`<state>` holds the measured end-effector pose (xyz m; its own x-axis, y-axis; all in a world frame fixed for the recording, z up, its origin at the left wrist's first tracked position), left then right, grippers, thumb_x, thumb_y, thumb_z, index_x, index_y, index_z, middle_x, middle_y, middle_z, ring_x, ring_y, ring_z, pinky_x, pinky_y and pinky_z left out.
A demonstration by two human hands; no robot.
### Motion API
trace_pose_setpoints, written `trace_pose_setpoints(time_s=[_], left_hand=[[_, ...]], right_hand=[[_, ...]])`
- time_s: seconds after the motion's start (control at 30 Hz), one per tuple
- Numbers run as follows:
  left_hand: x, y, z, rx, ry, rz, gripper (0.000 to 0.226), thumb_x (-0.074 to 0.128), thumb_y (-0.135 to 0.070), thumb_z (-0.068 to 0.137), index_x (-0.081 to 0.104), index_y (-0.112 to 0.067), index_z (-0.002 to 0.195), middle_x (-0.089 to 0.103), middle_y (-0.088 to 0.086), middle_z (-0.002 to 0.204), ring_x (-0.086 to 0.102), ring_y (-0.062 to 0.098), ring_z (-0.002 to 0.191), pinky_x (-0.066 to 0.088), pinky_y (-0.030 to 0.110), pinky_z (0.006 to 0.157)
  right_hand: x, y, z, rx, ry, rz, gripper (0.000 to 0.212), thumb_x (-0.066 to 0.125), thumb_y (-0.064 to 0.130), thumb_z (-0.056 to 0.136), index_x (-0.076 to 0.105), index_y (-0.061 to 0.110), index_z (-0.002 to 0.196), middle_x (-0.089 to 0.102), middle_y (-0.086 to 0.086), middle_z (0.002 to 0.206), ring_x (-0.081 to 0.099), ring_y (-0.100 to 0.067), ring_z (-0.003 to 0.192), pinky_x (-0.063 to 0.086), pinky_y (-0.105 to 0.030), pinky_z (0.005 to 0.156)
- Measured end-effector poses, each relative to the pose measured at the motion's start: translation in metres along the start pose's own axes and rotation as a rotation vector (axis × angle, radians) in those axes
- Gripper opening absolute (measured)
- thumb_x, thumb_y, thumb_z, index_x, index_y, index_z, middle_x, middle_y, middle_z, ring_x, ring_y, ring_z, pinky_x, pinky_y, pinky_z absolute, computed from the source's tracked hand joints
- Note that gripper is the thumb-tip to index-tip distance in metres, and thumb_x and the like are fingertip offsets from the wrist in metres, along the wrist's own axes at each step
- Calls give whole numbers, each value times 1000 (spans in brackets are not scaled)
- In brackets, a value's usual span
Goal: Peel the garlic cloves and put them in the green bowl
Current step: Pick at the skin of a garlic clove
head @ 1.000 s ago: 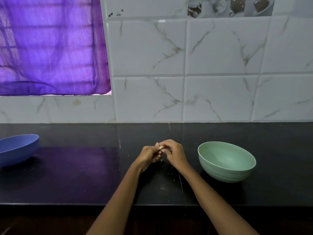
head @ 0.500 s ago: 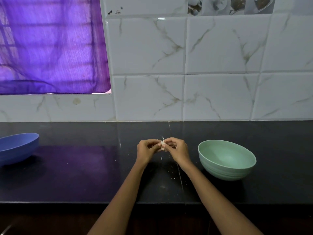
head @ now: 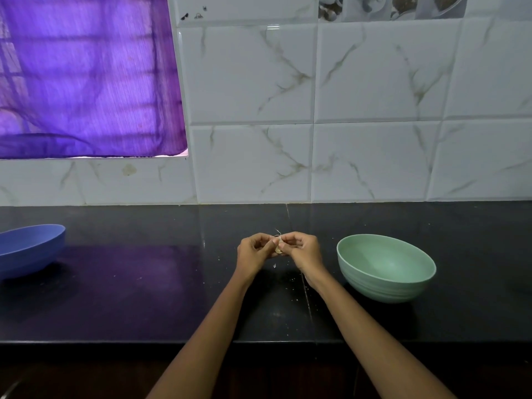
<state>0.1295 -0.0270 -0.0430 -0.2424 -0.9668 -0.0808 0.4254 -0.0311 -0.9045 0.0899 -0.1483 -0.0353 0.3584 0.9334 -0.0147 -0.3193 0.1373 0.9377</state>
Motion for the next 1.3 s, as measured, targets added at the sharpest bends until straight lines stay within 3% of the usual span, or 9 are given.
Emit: trace_pose_setpoints(time_s=[0.17, 0.27, 0.43, 0.57, 0.67, 0.77, 0.9, 1.03, 1.3], left_hand=[[-1, 0, -2, -76, 21, -102, 19, 56, -2, 89, 65, 8, 103, 68, 13, 85, 68, 7, 70, 54, 15, 67], [-1, -1, -3, -89, 57, -105, 21, 54, -1, 90, 65, 4, 107, 69, 9, 87, 68, 6, 73, 54, 14, 68], [-2, -2, -4, -102, 46, -73, 18, 52, -5, 92, 68, 2, 99, 68, 9, 81, 67, 7, 69, 53, 14, 63], [0, -5, -5, -156, 86, -130, 19, 53, -7, 92, 67, 2, 101, 70, 10, 85, 69, 11, 72, 56, 19, 66], [-1, -4, -5, -177, 121, -124, 17, 59, -4, 87, 68, 2, 101, 71, 13, 89, 70, 19, 79, 58, 23, 70], [-4, -3, -6, -176, 103, -51, 19, 65, 5, 80, 68, 4, 99, 69, 18, 90, 68, 27, 82, 59, 28, 72], [-4, -1, -6, -124, 50, 101, 21, 74, 3, 72, 73, -4, 91, 72, 15, 89, 70, 27, 85, 58, 35, 79], [-3, 0, -6, -89, 46, 177, 16, 74, -1, 74, 73, -6, 90, 73, 11, 85, 71, 22, 81, 58, 31, 77], [-1, -2, -7, -118, 46, 159, 9, 69, -3, 80, 72, -4, 88, 72, 13, 81, 71, 22, 76, 58, 26, 70]], right_hand=[[-2, 1, -1, 6, -36, 25, 12, 74, 2, 74, 66, 10, 72, 68, -10, 68, 64, -17, 55, 55, -26, 61], [-2, 4, -4, -16, 1, 34, 8, 71, 1, 77, 65, 6, 77, 67, -6, 70, 64, -12, 59, 56, -22, 60], [0, 5, -7, -25, 51, -87, 5, 69, 9, 80, 64, 8, 79, 65, -4, 71, 63, -16, 69, 57, -33, 69], [1, 9, -6, -44, 39, -202, 6, 67, 13, 81, 62, 10, 78, 62, -1, 66, 58, -11, 55, 50, -20, 53], [0, 7, -5, -20, 3, -200, 7, 67, 7, 79, 62, 8, 73, 64, -4, 63, 59, -11, 47, 49, -20, 49], [-1, 5, -5, -1, 31, -204, 4, 63, 0, 79, 66, 0, 77, 68, -11, 70, 66, -18, 54, 58, -28, 56], [-1, 5, -7, -18, 12, -292, 6, 65, -2, 75, 70, -1, 76, 70, -14, 72, 68, -20, 62, 59, -26, 58], [-1, 1, -5, 9, -44, -335, 4, 67, 3, 69, 70, 1, 69, 71, -15, 69, 70, -27, 69, 59, -44, 68], [9, 1, -5, 145, -180, -340, 16, 72, 14, 64, 67, 1, 60, 69, -16, 66, 69, -29, 66, 59, -45, 66]])
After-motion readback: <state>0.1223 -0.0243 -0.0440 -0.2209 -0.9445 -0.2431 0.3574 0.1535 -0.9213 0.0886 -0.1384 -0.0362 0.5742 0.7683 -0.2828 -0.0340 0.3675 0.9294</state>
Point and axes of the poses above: each hand's wrist, its own z-axis towards the middle knuckle, its own x-axis out of the palm, y = z × x, the point moved 2 cm from there along z, towards the middle knuckle
